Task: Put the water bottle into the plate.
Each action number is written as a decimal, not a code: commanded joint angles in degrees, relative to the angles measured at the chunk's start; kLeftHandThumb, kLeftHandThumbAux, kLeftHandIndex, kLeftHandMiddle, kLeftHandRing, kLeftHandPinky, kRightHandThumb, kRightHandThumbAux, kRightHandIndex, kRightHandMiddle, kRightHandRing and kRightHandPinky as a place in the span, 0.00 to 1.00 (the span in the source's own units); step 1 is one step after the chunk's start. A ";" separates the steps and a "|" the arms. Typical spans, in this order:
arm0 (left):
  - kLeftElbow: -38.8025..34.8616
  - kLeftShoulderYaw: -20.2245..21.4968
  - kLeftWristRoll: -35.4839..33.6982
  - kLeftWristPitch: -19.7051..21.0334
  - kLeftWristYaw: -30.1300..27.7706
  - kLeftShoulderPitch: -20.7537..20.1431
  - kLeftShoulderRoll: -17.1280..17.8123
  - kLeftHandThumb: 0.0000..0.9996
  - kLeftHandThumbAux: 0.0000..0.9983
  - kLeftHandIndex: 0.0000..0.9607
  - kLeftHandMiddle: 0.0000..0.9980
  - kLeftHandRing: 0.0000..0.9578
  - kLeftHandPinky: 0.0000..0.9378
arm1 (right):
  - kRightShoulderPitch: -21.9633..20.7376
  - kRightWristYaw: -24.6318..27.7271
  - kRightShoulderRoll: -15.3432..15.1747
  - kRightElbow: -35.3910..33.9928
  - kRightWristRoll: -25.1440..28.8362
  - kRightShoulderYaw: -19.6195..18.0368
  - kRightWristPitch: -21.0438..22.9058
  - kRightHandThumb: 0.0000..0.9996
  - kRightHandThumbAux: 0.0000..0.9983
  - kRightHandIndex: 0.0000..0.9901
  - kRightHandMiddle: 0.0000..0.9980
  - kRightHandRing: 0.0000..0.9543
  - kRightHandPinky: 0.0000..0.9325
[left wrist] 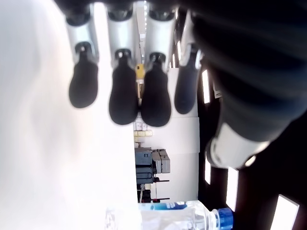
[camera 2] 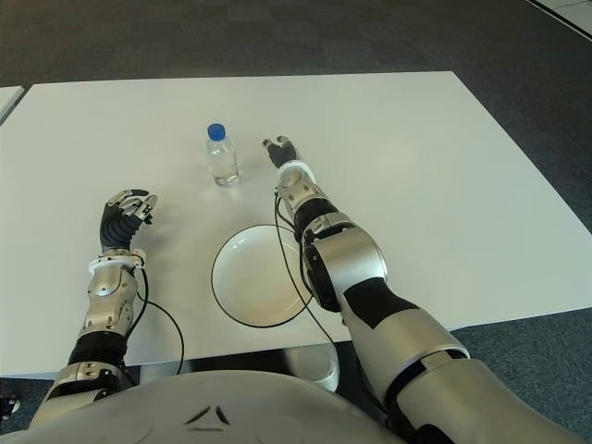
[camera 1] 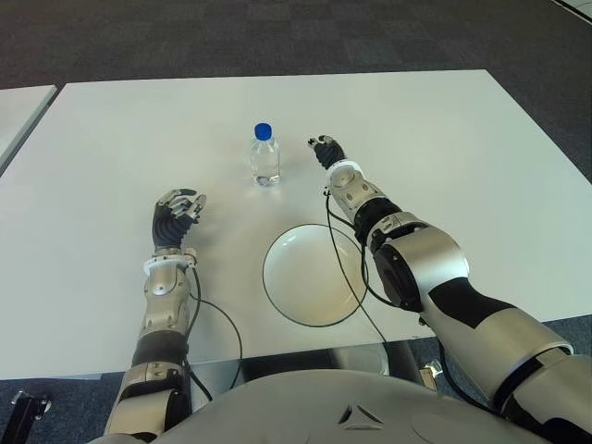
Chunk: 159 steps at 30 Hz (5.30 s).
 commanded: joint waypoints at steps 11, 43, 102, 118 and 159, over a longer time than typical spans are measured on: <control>3.08 0.26 0.08 -1.81 -0.38 -1.56 0.00 0.71 0.71 0.46 0.72 0.73 0.71 | -5.83 0.13 16.73 -0.85 0.96 1.41 0.27 0.59 0.16 0.00 0.00 0.00 0.00; 4.40 -0.07 0.59 -0.03 1.56 -3.01 -0.93 0.71 0.71 0.46 0.72 0.73 0.72 | -3.35 -2.26 15.23 -4.84 -7.93 16.53 -8.44 0.58 0.11 0.00 0.00 0.00 0.00; -3.04 -0.27 1.73 5.45 3.78 -0.53 -4.03 0.71 0.71 0.46 0.70 0.71 0.69 | -6.86 -14.23 7.35 -8.90 5.06 1.99 -22.18 0.58 0.41 0.00 0.00 0.00 0.02; -3.40 -0.45 2.44 7.15 4.63 -0.59 -3.60 0.71 0.71 0.46 0.71 0.71 0.70 | -7.43 -9.51 11.73 -5.22 6.46 1.71 -18.05 0.57 0.15 0.00 0.00 0.00 0.00; -2.42 -0.29 2.20 4.77 3.49 -0.11 -3.12 0.71 0.71 0.46 0.71 0.72 0.70 | -2.34 -6.67 12.78 -0.58 1.40 8.50 -4.84 0.57 0.16 0.00 0.00 0.00 0.00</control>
